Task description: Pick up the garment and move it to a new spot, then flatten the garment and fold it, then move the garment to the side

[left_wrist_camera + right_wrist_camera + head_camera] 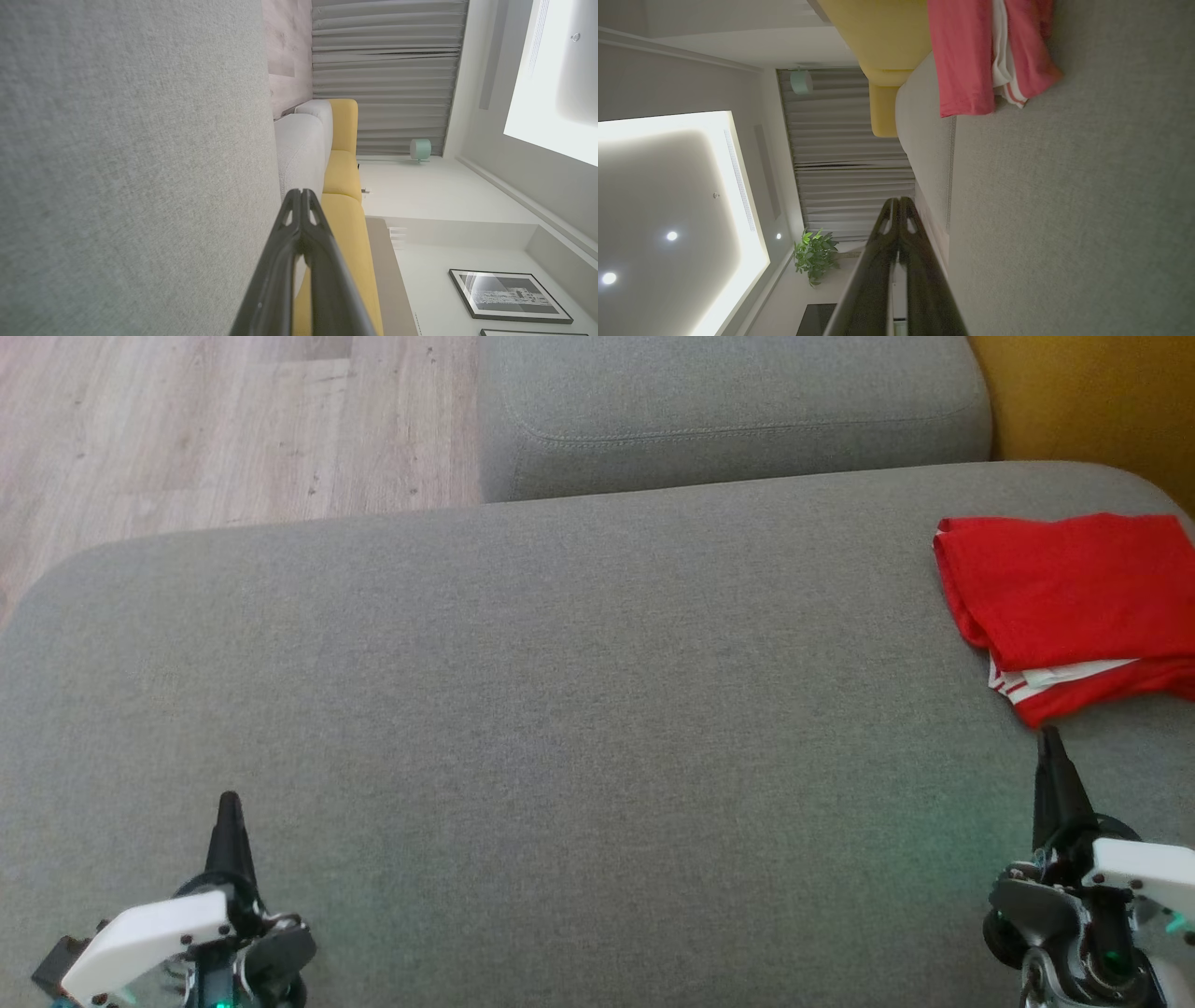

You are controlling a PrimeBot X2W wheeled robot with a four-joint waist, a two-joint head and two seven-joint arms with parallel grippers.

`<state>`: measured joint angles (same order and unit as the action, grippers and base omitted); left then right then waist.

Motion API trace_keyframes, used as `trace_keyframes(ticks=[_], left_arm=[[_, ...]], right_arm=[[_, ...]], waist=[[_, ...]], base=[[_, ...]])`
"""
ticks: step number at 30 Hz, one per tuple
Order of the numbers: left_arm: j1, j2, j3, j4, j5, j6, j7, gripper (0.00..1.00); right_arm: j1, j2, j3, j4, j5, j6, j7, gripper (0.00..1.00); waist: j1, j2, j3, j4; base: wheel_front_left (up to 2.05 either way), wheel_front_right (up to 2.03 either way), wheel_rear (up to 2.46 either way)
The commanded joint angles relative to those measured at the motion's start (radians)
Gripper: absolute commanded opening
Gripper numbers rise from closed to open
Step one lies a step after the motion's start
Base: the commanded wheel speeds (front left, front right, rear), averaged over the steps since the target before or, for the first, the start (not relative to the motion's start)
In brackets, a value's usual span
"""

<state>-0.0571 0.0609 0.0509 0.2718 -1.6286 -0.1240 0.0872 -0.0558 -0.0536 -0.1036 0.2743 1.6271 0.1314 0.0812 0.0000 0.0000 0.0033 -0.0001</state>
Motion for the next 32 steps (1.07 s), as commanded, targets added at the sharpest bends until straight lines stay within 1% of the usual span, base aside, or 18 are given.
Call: trace_keyframes(ticks=[1,32], left_arm=[[-0.049,0.008,0.037,-0.028,-0.002,-0.007,0.005,0.00],[-0.049,0.002,0.045,-0.027,0.005,-0.007,0.012,0.00]], right_arm=[[-0.050,-0.017,0.018,-0.031,0.005,-0.001,0.009,0.00],[-0.050,-0.011,0.009,-0.031,-0.003,-0.001,0.017,0.00]], waist=[[0.0000,0.0000,0.000,0.000],[0.0000,0.0000,0.000,0.000]], base=[[0.00,0.00,0.00],[0.00,0.00,0.00]])
